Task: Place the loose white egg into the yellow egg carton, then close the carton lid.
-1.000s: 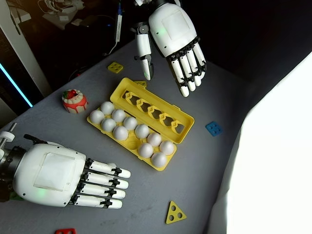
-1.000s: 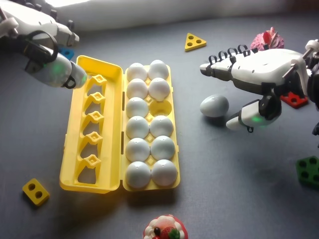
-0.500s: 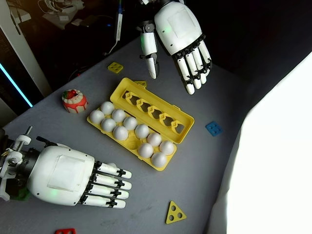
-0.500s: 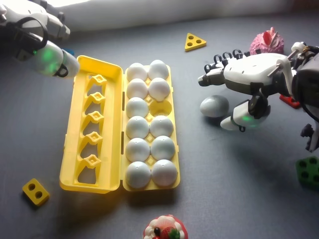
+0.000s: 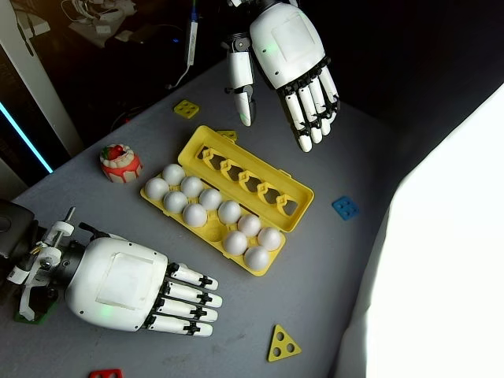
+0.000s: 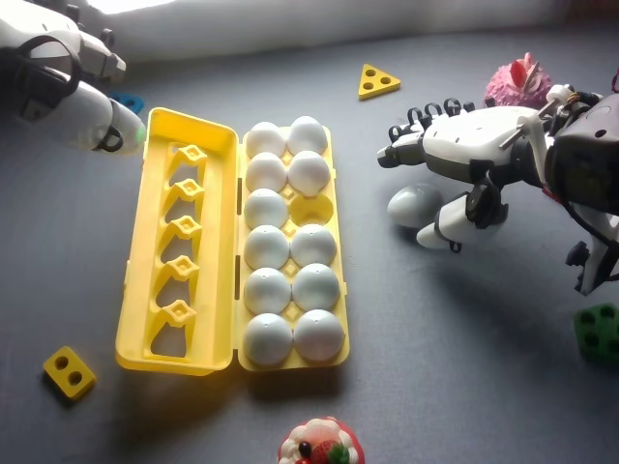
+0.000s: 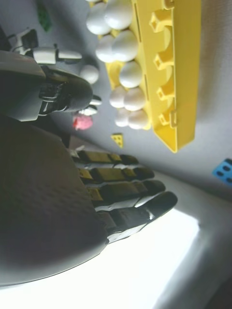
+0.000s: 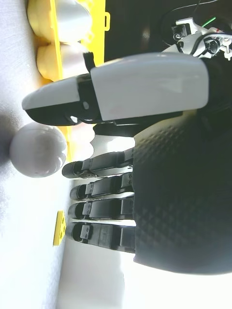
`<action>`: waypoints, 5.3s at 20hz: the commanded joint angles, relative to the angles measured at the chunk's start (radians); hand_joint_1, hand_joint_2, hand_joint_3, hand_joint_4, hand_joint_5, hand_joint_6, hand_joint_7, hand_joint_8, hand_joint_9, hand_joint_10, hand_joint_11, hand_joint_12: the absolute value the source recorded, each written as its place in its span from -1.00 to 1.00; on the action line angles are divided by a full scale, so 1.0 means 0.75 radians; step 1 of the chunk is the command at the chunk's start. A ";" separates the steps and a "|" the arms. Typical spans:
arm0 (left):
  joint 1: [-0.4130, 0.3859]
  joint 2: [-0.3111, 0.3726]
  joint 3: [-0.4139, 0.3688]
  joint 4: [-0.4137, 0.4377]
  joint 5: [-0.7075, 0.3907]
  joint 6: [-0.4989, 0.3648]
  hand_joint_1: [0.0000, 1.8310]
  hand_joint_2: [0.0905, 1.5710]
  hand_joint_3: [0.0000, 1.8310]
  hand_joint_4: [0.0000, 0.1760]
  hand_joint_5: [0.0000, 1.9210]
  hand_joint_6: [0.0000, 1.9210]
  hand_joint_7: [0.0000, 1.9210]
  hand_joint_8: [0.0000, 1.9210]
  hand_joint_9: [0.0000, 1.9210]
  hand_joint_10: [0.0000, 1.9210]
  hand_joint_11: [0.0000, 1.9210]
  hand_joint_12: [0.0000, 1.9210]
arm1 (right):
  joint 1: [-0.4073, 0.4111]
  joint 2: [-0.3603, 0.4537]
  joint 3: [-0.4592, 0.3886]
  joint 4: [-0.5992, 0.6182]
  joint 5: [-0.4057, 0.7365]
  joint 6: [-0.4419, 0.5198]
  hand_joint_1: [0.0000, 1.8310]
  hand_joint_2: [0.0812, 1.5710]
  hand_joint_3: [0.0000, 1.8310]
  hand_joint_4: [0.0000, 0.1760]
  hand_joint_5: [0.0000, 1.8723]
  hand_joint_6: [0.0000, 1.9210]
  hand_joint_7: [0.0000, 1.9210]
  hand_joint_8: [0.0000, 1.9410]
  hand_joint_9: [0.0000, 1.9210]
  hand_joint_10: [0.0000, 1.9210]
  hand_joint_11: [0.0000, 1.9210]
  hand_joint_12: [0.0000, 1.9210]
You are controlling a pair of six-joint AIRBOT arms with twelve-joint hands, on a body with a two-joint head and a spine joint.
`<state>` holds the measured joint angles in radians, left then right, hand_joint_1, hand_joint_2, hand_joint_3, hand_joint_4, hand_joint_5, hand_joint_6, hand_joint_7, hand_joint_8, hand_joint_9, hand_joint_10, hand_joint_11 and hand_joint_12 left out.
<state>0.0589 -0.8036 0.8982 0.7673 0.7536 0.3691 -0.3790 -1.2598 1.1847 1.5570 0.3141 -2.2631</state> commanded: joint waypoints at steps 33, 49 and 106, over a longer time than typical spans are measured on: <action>0.169 0.045 0.015 0.480 -0.448 -0.796 -0.91 0.65 -1.00 -0.38 -0.84 -1.00 -0.78 -1.00 -0.76 -0.99 -1.00 -0.17 | -0.001 -0.045 0.054 -0.023 0.055 0.012 0.09 0.40 -0.97 -1.00 -0.72 -0.20 -0.90 -0.99 -1.00 -1.00 -1.00 -1.00; 0.156 0.082 -0.039 0.462 -0.341 -0.797 -0.84 0.64 -1.00 -0.51 -0.80 -0.99 -0.73 -0.99 -0.71 -0.99 -1.00 -0.11 | 0.039 -0.012 0.050 -0.507 -0.015 0.674 0.21 0.45 -1.00 -1.00 -0.05 0.19 -0.48 -0.98 -0.85 -0.91 -1.00 -1.00; 0.189 0.079 -0.062 0.170 -0.303 -0.504 -0.88 0.65 -1.00 -0.65 -0.81 -1.00 -0.73 -1.00 -0.71 -0.99 -1.00 -0.18 | -0.145 -0.308 0.174 -1.260 0.603 1.701 -0.33 0.39 -1.00 -1.00 -0.77 -0.88 -0.77 -1.00 -0.89 -0.92 -1.00 -0.88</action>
<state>0.2100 -0.7452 0.8478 0.8497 0.5686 -0.0082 -0.4973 -1.4918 1.3117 0.6453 0.6582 -0.9928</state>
